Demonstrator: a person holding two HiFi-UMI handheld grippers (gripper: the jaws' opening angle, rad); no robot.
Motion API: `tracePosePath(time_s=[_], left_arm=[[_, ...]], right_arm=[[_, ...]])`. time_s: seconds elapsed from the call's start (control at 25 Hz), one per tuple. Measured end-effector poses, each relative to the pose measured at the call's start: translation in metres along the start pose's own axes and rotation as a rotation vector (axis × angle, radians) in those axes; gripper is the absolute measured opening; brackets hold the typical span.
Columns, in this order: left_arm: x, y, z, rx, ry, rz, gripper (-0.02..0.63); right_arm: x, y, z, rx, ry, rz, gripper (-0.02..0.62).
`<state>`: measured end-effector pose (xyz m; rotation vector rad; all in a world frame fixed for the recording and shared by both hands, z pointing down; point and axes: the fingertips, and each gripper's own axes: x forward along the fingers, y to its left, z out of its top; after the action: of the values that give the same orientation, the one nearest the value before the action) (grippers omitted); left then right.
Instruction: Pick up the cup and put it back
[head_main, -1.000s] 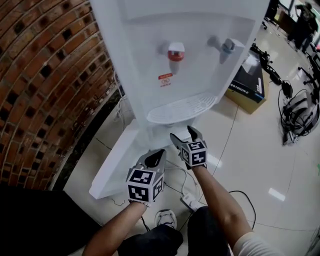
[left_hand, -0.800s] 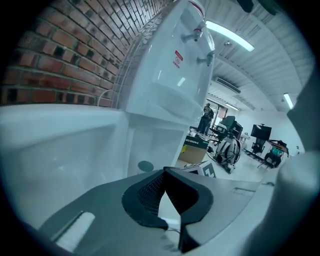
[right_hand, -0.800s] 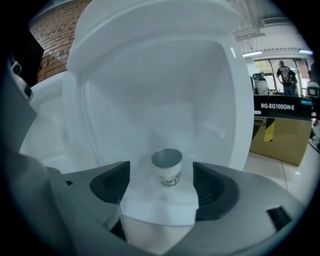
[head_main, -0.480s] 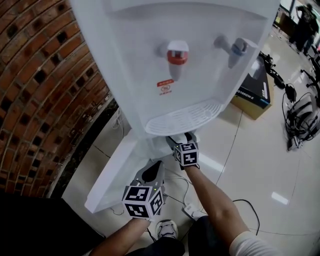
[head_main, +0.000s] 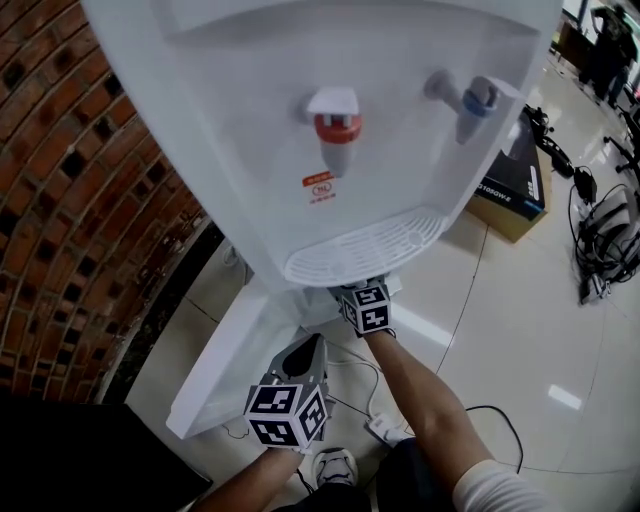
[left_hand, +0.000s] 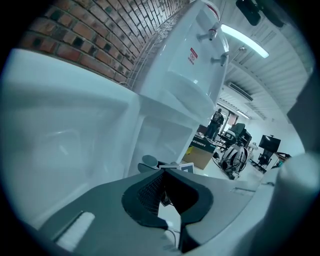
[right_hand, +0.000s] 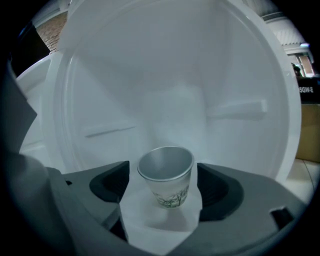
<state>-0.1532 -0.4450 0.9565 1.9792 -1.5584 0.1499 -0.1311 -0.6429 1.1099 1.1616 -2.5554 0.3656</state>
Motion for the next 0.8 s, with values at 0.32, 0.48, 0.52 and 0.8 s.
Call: tracePosePath(time_s=[0.32,0.48,0.52,0.8], left_arm=[[0.002,0.001,-0.008,-0.004,0.019,0.004,0.0],[0.002,-0.001,-0.007,0.0,0.02,0.005,0.0],[0.002,-0.001,-0.005,0.001,0.018,0.005,0.0],[-0.01,-0.003,-0.004,0.027,0.021,-0.008,0.0]], right_arm=[[0.002,-0.001,0.01,-0.01,-0.06,0.016,0.334],[-0.006,0.002,0.017,-0.03,-0.061,0.025,0.33],[-0.009,0.004,0.021,-0.036,-0.066,0.029,0.33],[-0.057,0.012,0.026,-0.03,-0.075,0.024,0.33]])
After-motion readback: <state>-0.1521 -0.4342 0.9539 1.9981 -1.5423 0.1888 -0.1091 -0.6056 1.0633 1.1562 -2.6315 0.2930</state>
